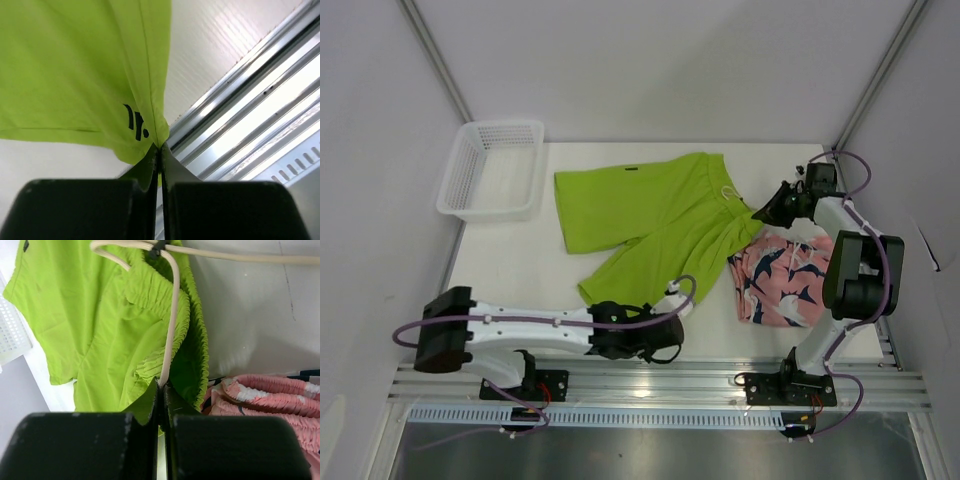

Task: Fold and stack the shorts
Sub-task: Fold the shorts

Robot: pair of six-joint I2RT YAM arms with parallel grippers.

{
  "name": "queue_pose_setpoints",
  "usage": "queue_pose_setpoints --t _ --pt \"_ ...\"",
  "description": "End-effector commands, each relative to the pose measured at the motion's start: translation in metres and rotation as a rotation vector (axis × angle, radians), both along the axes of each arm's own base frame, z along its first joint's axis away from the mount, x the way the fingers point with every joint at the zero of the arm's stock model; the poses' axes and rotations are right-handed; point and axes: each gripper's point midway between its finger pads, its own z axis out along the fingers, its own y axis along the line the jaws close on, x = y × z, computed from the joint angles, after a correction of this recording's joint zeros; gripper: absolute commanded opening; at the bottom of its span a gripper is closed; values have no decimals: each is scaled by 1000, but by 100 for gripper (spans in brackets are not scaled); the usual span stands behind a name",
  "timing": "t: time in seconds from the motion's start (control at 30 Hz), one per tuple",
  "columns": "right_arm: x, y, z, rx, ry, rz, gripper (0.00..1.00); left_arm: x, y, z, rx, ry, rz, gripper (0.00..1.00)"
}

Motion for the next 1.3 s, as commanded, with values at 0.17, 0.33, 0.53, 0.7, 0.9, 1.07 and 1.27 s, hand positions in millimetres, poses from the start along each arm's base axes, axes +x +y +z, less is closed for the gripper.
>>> queue_pose_setpoints --t 0.17,0.33,0.53,0.7,0.9,1.07,1.27 --pt "7 -2 56 -5 -130 19 0 8 12 77 -218 40 27 0" --pt "7 -4 78 -3 -166 10 0 15 22 108 -239 -3 57 0" --pt "11 -8 106 5 -216 -10 0 59 61 110 -182 -39 218 0" --pt "19 -11 115 20 -228 -20 0 92 93 118 -134 -84 318 0" --pt "40 -8 132 76 -260 -32 0 134 116 147 -85 -187 386 0" --pt "58 -7 144 121 -295 -49 0 178 133 169 -48 -243 474 0" --pt "79 -4 146 190 -320 -74 0 224 148 176 12 -271 573 0"
